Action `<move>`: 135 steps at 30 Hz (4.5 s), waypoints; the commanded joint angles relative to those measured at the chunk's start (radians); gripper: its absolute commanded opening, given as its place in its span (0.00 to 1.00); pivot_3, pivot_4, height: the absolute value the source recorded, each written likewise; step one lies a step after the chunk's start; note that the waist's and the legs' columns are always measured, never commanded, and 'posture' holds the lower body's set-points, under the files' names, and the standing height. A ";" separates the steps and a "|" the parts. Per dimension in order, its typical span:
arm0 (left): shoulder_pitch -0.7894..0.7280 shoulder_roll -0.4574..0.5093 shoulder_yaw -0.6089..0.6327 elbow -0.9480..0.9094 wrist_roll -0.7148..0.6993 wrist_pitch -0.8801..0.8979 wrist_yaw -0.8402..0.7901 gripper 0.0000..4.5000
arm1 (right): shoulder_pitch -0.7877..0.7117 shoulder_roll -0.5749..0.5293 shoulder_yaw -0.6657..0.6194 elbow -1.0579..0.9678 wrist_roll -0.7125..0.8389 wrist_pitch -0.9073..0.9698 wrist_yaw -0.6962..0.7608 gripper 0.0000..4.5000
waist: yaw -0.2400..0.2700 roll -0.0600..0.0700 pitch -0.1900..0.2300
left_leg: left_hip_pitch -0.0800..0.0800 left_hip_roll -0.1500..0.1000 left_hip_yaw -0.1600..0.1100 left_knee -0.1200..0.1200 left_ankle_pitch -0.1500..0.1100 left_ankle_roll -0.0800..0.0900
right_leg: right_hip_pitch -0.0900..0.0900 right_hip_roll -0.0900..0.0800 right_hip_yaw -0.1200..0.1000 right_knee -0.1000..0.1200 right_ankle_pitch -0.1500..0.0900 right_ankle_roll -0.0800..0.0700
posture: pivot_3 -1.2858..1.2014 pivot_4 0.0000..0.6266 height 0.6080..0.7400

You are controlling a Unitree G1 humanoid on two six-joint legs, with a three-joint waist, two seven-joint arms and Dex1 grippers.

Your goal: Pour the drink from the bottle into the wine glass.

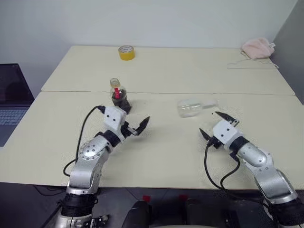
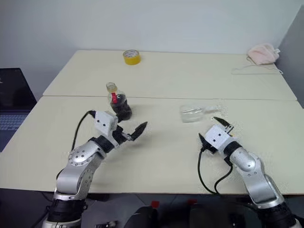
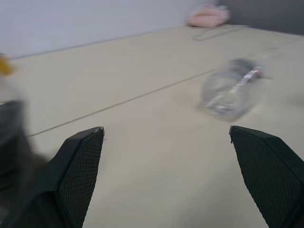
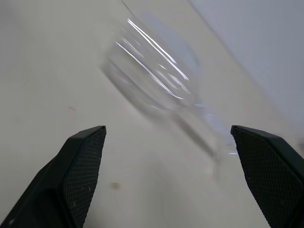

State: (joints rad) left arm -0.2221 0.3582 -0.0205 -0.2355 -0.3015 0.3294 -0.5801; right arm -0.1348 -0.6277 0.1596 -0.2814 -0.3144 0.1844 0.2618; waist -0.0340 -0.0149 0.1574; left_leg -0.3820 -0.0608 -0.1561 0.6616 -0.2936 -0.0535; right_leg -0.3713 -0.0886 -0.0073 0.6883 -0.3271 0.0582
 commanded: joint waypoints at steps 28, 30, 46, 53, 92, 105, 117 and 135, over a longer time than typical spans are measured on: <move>-0.122 0.001 -0.110 0.019 -0.050 0.050 -0.182 1.00 | -0.534 0.121 0.265 0.876 -0.559 -0.189 -0.364 1.00 | -0.024 0.000 0.000 | 0.001 0.002 0.006 0.000 0.000 0.000 | 0.000 0.000 0.002 0.000 0.000 0.000 | 0.52 0.24 1.00; -0.123 0.000 -0.110 0.017 -0.049 0.052 -0.180 1.00 | -0.557 0.136 0.268 0.931 -0.550 -0.198 -0.376 1.00 | -0.024 0.000 0.000 | 0.001 0.002 0.007 0.000 0.000 0.000 | 0.000 0.000 0.002 0.000 0.000 0.000 | 0.52 0.24 1.00; -0.122 -0.010 -0.102 0.011 -0.057 0.059 -0.146 1.00 | -0.634 0.173 0.263 1.009 -0.524 -0.240 -0.504 0.03 | -0.029 -0.001 -0.001 | 0.002 0.002 0.011 -0.001 0.000 0.000 | -0.002 0.001 0.007 0.001 0.000 0.000 | 0.52 0.24 1.00; -0.064 0.024 -0.035 -0.061 -0.124 0.103 -0.158 1.00 | -0.574 0.164 0.141 0.722 -0.398 -0.225 -0.423 0.03 | -0.030 -0.001 -0.001 | 0.001 0.003 0.019 -0.002 0.000 0.000 | -0.007 0.001 0.015 0.003 0.000 0.000 | 0.52 0.24 1.00; 0.075 0.294 0.199 -0.198 -0.321 0.086 -0.329 1.00 | -0.295 0.463 0.042 0.540 0.490 -0.220 0.456 0.03 | -0.023 0.001 0.000 | 0.002 0.003 0.017 -0.002 -0.001 0.001 | -0.009 0.002 0.020 0.003 0.001 0.001 | 0.52 0.24 1.00; 0.020 0.290 0.192 -0.223 -0.358 0.108 -0.290 1.00 | -0.296 0.481 0.049 0.560 0.483 -0.213 0.464 0.03 | -0.023 0.001 0.000 | 0.002 0.003 0.017 -0.002 -0.001 0.001 | -0.009 0.002 0.020 0.003 0.001 0.001 | 0.52 0.24 1.00; 0.063 0.341 0.181 -0.230 -0.363 0.129 -0.339 1.00 | -0.291 0.477 0.053 0.548 0.500 -0.170 0.493 0.03 | -0.023 0.001 0.000 | 0.002 0.003 0.017 -0.002 -0.001 0.001 | -0.009 0.002 0.020 0.004 0.001 0.001 | 0.52 0.24 1.00; 0.053 0.336 0.184 -0.231 -0.361 0.141 -0.326 1.00 | -0.296 0.470 0.053 0.547 0.494 -0.157 0.509 0.97 | -0.023 0.001 0.000 | 0.002 0.003 0.017 -0.002 -0.001 0.001 | -0.009 0.002 0.020 0.004 0.001 0.001 | 0.52 0.24 1.00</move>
State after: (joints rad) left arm -0.1607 0.6909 0.1535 -0.4298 -0.6491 0.4723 -0.9120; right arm -0.4219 -0.1609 0.2188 0.2868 0.1775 0.0367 0.7643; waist -0.0568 -0.0141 0.1577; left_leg -0.3798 -0.0575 -0.1395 0.6593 -0.2945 -0.0522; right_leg -0.3801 -0.0865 0.0129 0.6919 -0.3261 0.0597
